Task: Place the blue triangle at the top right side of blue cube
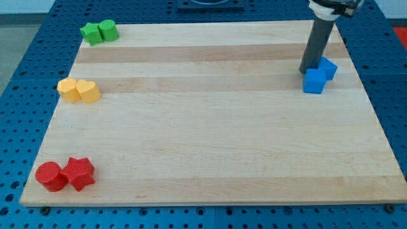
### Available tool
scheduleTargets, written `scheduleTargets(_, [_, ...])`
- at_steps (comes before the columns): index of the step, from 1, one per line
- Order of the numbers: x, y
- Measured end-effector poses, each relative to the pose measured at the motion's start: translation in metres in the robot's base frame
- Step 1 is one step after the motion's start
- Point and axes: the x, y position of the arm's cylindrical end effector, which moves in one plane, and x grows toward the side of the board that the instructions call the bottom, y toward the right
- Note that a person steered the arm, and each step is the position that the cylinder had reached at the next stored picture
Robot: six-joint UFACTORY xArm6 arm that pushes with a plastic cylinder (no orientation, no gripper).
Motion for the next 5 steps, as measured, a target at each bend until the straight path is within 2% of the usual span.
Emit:
scheduleTargets(1, [-0.002, 0.000])
scheduleTargets(2, [-0.052, -0.004])
scheduleTargets(3, [-0.123, 0.005])
scheduleTargets(4, [-0.169, 0.030])
scheduleTargets(5, [-0.169, 0.033])
